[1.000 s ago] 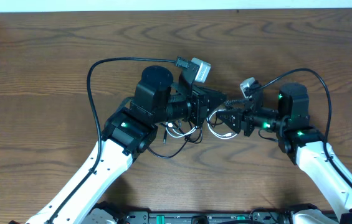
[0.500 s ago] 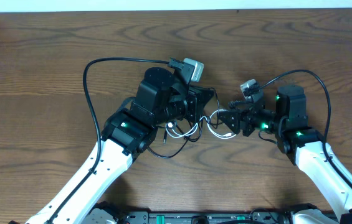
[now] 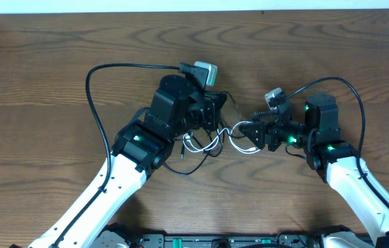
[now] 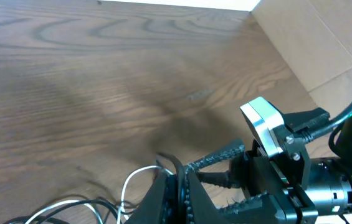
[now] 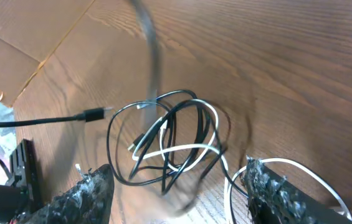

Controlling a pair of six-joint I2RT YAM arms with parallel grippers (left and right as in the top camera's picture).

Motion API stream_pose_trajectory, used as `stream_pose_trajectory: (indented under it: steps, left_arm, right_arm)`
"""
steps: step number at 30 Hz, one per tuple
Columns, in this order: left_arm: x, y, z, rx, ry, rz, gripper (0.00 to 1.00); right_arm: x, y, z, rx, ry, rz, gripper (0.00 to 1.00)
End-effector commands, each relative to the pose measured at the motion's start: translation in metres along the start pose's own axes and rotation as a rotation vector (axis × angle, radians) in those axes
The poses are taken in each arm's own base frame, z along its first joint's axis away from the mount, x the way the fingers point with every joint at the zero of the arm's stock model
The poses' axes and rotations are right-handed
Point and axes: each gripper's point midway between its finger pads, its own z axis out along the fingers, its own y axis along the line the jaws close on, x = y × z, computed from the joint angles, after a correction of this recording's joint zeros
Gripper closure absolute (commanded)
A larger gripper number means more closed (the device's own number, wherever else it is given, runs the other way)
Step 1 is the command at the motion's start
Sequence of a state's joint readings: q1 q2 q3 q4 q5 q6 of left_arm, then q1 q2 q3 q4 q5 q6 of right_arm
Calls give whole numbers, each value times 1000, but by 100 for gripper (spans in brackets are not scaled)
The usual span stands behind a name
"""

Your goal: Untangle cables

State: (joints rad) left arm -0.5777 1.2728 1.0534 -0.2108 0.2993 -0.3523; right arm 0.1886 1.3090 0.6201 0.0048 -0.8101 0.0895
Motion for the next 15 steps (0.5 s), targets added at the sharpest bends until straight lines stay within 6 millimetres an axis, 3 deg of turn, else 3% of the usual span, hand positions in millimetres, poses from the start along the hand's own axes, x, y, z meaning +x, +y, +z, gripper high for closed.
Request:
stream_pose_trajectory:
  steps: [1,7,12,15]
  left_arm:
    - [-17,-4,-10,-4,-52,-10,93]
    - [-17,-6,-10,7,-51,-9,92]
    - [-16,-43,-13,197,-29,6,93]
    - [-14,-55,-12,229,-28,4,93]
  right_arm:
    - [-2,7,1,-23,-2,-29,37]
    - [-2,6,1,-22,-2,-29,36]
    - [-3,0,1,12,-6,-30,36]
    - [-4,-7,0,57,-11,-30,35]
